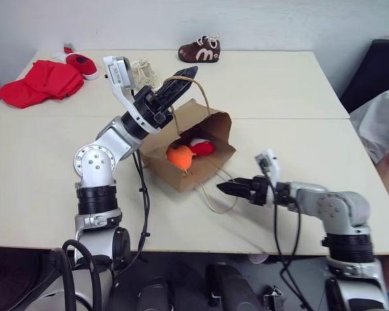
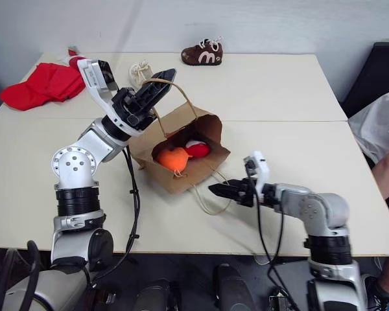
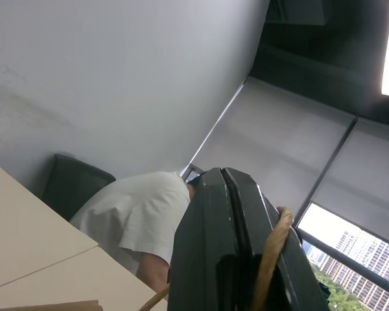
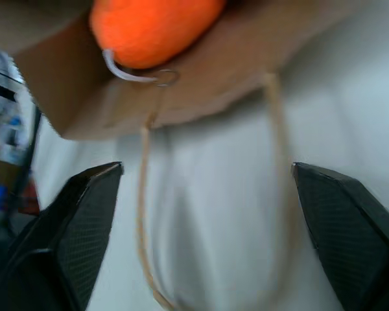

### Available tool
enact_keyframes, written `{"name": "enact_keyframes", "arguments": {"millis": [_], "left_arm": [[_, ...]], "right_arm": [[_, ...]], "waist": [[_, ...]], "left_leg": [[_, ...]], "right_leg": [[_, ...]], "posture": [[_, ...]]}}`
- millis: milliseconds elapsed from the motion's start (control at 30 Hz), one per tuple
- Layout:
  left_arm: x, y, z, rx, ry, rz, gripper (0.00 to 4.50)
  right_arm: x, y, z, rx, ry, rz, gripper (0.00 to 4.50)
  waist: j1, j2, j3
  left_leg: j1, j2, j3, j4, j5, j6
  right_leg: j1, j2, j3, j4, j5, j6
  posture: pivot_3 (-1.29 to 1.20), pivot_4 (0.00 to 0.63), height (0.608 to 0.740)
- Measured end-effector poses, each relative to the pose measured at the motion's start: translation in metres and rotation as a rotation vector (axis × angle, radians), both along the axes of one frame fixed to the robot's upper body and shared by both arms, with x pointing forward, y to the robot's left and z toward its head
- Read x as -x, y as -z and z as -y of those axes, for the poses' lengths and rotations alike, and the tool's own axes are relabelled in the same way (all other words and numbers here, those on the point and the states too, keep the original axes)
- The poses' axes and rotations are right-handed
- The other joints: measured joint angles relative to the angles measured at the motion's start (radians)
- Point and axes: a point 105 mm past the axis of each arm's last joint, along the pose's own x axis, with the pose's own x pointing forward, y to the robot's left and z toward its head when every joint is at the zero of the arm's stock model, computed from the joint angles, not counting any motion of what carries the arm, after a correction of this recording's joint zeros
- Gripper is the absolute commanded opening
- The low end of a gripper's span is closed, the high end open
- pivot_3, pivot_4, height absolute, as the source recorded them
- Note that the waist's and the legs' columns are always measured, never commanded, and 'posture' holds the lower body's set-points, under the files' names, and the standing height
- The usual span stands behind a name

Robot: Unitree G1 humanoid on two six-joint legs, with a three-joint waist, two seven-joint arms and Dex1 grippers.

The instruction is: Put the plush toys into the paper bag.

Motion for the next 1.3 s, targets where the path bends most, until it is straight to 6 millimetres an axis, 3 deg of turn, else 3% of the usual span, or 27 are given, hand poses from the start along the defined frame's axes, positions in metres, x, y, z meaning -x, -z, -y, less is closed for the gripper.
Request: {"name": "enact_keyframes", "arguments": {"millis": [167,300,467,600,667,800,900,1033,1133,1267,1300], "left_arm": [[-0.001,-0.001,-0.003,0.000,-0.011,0.003,0.00],[-0.001,-0.001,-0.004,0.004,-0.017,0.007,0.00],[-0.006,-0.012,-0.011,-0.004,-0.058,0.046,0.00],[-0.014,-0.022,-0.022,0.003,-0.136,0.080,0.00],[-0.020,-0.020,-0.025,-0.011,-0.188,0.084,0.00],[-0.027,0.000,-0.024,-0.068,-0.223,0.051,0.00],[-0.027,0.008,-0.023,-0.088,-0.222,0.039,0.50],[-0.012,0.007,-0.032,-0.181,-0.202,0.094,1.72],[-0.005,0.005,-0.051,-0.271,-0.244,0.121,2.67],[0.000,0.021,-0.082,-0.410,-0.289,0.063,3.94],[0.002,0.024,-0.086,-0.435,-0.283,0.045,4.26]], "right_arm": [[0.008,-0.015,-0.006,-0.068,-0.040,-0.006,1.36],[0.012,-0.056,-0.004,-0.235,-0.074,0.039,0.03],[0.017,-0.130,0.000,-0.454,-0.147,0.162,0.03],[0.001,-0.160,0.011,-0.513,-0.058,0.187,0.03],[-0.011,-0.159,0.015,-0.519,0.009,0.155,0.03],[-0.027,-0.121,0.015,-0.409,0.095,0.055,0.03],[-0.029,-0.107,0.019,-0.414,0.117,0.007,0.55],[-0.003,-0.128,0.027,-0.427,0.006,0.101,1.92],[0.009,-0.128,0.043,-0.420,-0.009,0.101,2.98],[0.022,-0.118,0.062,-0.374,-0.018,0.075,4.37],[0.025,-0.116,0.065,-0.374,-0.023,0.069,4.50]], "waist": [[0.018,0.000,0.000],[0.017,0.000,0.000],[0.015,0.000,0.000],[0.014,0.000,0.000],[0.015,0.000,0.000],[0.015,0.000,0.000],[0.017,0.000,0.000],[0.013,0.000,0.000],[0.014,0.000,0.000],[0.015,0.000,0.000],[0.016,0.000,0.000]], "left_leg": [[-0.002,0.000,-0.002,0.003,-0.001,0.001],[-0.002,0.000,-0.003,0.004,-0.001,0.001],[-0.003,0.000,-0.004,0.004,-0.001,0.001],[-0.003,0.000,-0.004,0.004,-0.001,0.001],[-0.004,0.000,-0.004,0.003,-0.001,0.001],[-0.005,0.000,-0.004,0.002,-0.001,0.001],[-0.007,0.000,-0.005,0.003,0.000,0.002],[-0.011,0.001,-0.008,0.004,0.000,0.002],[-0.011,0.001,-0.009,0.004,0.000,0.002],[-0.012,0.001,-0.010,0.005,0.000,0.002],[-0.012,0.001,-0.011,0.005,-0.001,0.002]], "right_leg": [[0.000,-0.002,-0.002,-0.001,0.000,0.000],[0.000,-0.001,-0.003,0.001,0.000,0.000],[0.000,-0.001,-0.004,0.000,0.000,0.000],[0.000,-0.001,-0.004,-0.001,0.000,0.000],[0.000,-0.001,-0.004,-0.002,0.000,0.000],[0.000,-0.001,-0.004,-0.004,0.000,0.001],[-0.001,-0.002,-0.006,-0.004,0.001,0.001],[-0.003,-0.001,-0.009,-0.001,0.001,0.001],[-0.002,-0.001,-0.009,-0.005,0.000,0.001],[-0.002,-0.002,-0.010,-0.005,0.001,0.001],[-0.002,-0.002,-0.010,-0.005,0.001,0.001]], "posture": [[0.00,0.150,0.740],[0.00,0.150,0.740],[0.00,0.150,0.740],[0.00,0.150,0.740],[0.00,0.150,0.740],[0.00,0.150,0.740],[0.00,0.150,0.740],[0.00,0.150,0.740],[0.00,0.150,0.740],[0.00,0.150,0.740],[0.00,0.150,0.740]]}}
